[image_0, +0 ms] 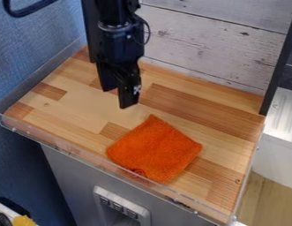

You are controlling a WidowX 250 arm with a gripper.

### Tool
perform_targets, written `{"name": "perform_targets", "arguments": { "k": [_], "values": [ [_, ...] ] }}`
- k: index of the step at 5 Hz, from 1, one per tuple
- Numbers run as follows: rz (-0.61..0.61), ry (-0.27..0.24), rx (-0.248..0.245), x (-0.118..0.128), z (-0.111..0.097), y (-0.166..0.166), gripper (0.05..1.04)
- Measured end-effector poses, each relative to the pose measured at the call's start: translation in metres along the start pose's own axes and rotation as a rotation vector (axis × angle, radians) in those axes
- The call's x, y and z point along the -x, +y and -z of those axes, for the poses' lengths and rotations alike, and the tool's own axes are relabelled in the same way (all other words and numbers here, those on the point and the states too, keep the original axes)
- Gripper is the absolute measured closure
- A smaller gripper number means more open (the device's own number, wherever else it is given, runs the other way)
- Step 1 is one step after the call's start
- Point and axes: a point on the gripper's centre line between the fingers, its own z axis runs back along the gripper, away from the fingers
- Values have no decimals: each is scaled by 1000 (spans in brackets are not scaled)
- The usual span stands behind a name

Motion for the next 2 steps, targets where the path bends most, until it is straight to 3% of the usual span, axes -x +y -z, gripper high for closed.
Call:
{"name": "perform_targets", "arguments": {
  "k": [2],
  "values": [
    [226, -36, -24, 5, -6, -33, 85]
  ]
}}
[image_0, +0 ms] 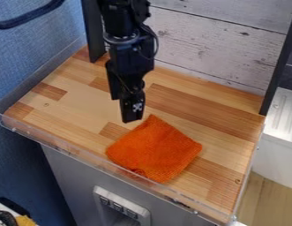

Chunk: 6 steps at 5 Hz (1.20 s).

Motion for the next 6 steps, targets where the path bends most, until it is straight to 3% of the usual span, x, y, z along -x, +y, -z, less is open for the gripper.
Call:
{"name": "perform_targets", "arguments": {
  "k": [4, 6],
  "values": [
    [177, -4, 53, -20, 11, -37, 111],
    [201, 15, 77, -27, 21, -37, 691]
  ]
}}
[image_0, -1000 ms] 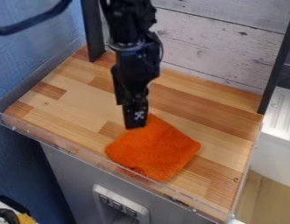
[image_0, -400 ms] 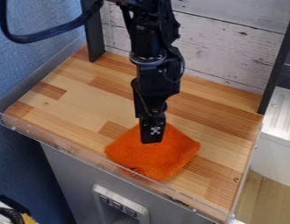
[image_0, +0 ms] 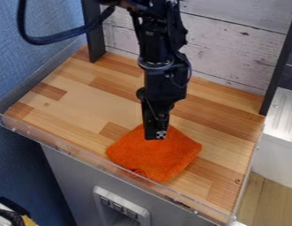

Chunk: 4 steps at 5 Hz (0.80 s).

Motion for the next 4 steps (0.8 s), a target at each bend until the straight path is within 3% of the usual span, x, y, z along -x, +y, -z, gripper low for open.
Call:
{"name": "perform_targets", "arguments": {
  "k": [1, 2, 4],
  "values": [
    [6, 16, 7, -4, 9, -1, 914],
    [3, 33, 5, -5, 18, -1, 1016],
    [12, 55, -23, -4, 28, 7, 1024]
  ]
}}
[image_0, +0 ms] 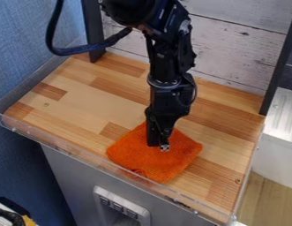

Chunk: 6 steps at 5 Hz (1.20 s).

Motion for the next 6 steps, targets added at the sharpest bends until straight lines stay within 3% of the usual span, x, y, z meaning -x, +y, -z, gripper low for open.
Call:
{"name": "perform_targets", "arguments": {
  "k": [3, 6],
  "values": [
    [-28, 21, -66, 0, 5, 7, 1025],
    [-28, -37, -84, -6, 20, 1, 1025]
  ]
}}
